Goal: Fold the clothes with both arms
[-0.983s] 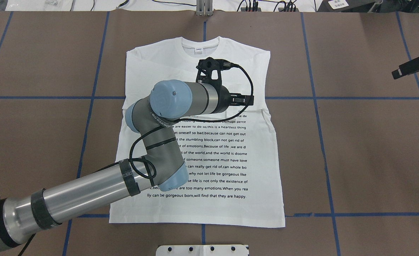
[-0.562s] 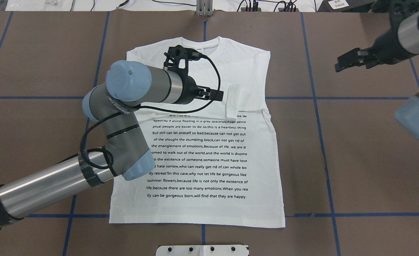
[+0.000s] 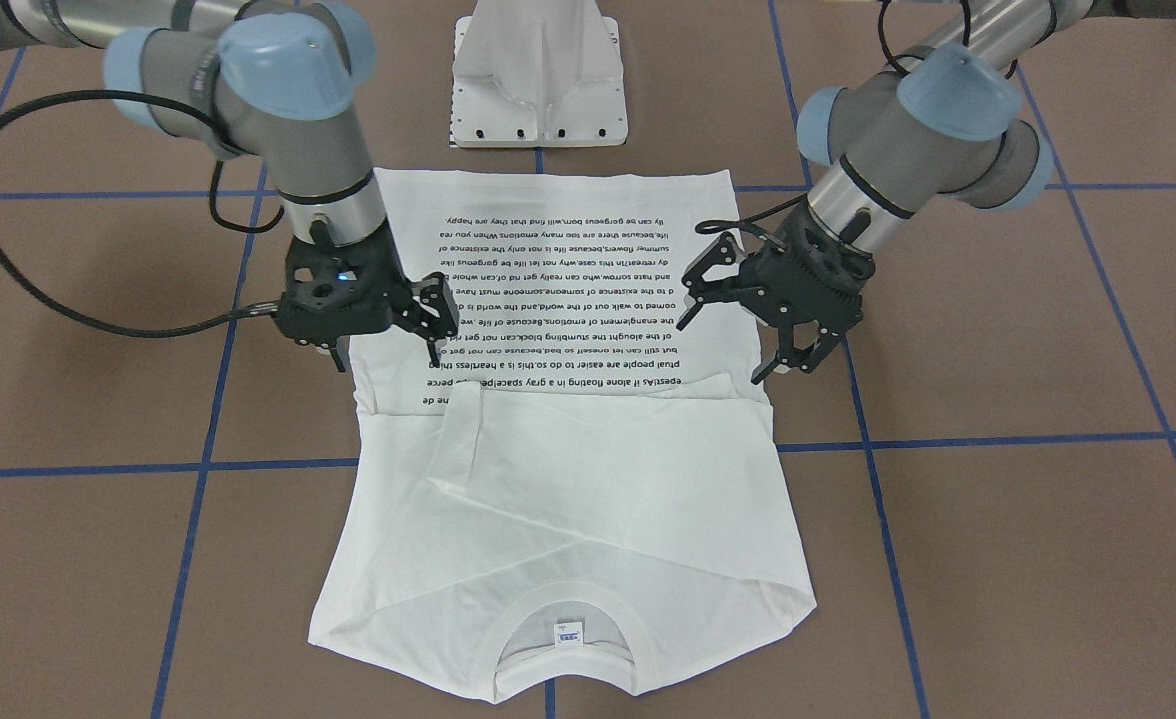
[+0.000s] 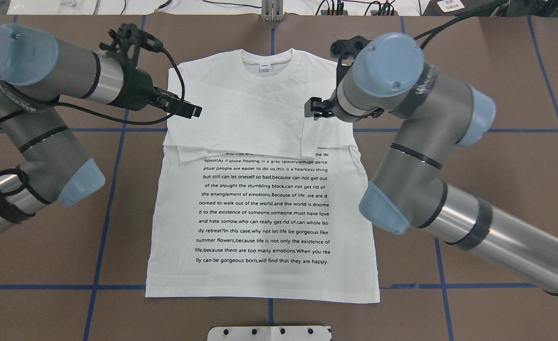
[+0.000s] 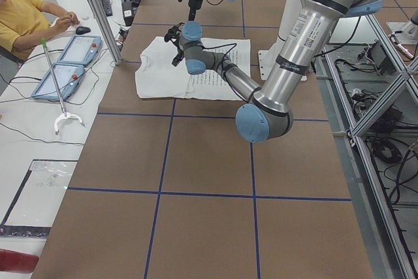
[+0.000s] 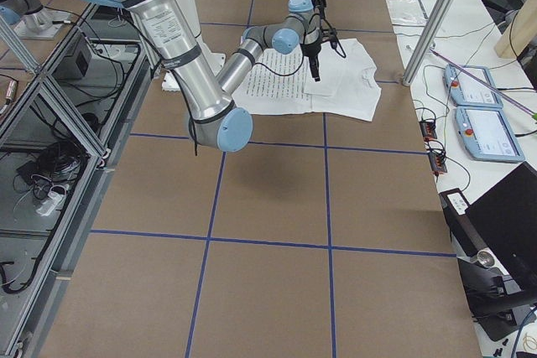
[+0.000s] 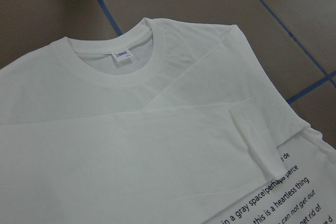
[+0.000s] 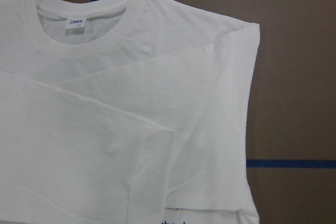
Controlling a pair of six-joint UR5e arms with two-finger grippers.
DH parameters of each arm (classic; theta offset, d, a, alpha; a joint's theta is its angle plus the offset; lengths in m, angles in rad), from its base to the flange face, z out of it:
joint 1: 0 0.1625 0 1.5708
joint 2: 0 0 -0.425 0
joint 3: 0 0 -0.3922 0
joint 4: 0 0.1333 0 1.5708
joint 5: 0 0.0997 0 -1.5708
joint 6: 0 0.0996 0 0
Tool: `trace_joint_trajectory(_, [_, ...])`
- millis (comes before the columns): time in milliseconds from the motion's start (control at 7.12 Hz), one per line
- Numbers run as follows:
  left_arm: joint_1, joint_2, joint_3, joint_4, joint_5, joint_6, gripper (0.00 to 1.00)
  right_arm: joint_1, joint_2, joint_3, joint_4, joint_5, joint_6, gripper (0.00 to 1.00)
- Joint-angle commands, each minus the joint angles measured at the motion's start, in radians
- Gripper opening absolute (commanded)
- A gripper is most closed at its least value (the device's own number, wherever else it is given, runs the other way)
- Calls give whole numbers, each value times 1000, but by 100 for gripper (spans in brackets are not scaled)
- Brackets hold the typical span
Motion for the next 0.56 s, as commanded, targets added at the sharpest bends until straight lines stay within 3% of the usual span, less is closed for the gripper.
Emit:
trace_joint_trajectory(0, [-25,26,-11,-2,-33,36,100,-88,122,-163,-12,-92,56,100])
trace_joint_trajectory(140, [-24,34,-15,-5,-33,35,100,-105,163,-239,-12,-116,55,100])
trace_joint_trajectory(421, [-24,34,-17,-7,-29,24,100,-116,163,-303,-7,-155,34,100])
